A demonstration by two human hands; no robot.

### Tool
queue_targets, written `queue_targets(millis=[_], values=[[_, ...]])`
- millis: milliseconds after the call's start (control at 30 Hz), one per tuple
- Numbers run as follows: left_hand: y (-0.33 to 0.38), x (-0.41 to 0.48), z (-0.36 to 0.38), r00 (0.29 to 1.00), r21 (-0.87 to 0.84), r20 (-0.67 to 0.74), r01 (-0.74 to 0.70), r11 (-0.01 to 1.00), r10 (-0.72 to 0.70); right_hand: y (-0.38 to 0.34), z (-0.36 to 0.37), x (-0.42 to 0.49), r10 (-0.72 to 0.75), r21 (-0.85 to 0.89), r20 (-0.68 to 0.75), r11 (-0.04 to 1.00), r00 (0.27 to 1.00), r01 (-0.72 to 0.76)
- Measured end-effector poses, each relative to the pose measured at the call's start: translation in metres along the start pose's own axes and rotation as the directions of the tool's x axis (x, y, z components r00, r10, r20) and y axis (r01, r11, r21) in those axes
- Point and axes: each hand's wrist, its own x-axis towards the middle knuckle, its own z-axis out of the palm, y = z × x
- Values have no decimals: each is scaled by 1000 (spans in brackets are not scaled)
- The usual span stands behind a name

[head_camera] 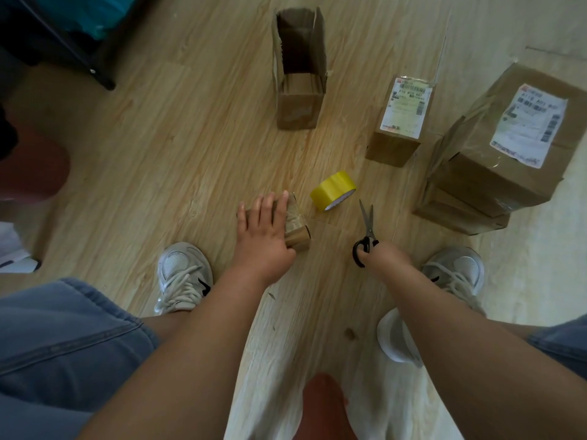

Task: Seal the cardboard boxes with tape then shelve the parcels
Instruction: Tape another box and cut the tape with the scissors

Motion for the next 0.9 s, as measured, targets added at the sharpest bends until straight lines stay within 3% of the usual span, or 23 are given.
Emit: queue_targets(millis=[367, 467, 567, 633, 767, 900], values=[[-5, 0, -4, 999, -17, 31, -28, 999, 29, 2, 4, -2, -40, 130, 135, 991, 990, 22], [-13, 0, -5, 998, -21, 28, -46, 999, 47, 2, -4, -10, -72, 245, 11, 967, 997, 67], [-13, -2, -7, 999, -19, 33, -27, 999, 28, -15, -13, -36, -196, 470, -242, 833, 950, 292], [-11, -1, -7, 999, 30, 34, -32, 999, 31, -31, -17, -57, -323, 541, -309, 714, 895, 445], [-8, 0, -6, 999, 194, 32, -43, 980, 37, -60, -14, -78, -467, 732, -228, 496, 854, 467], [-5, 3, -4, 999, 231, 28, -36, 972, 30, -71, 0, -74, -511, 795, -205, 411, 835, 446]])
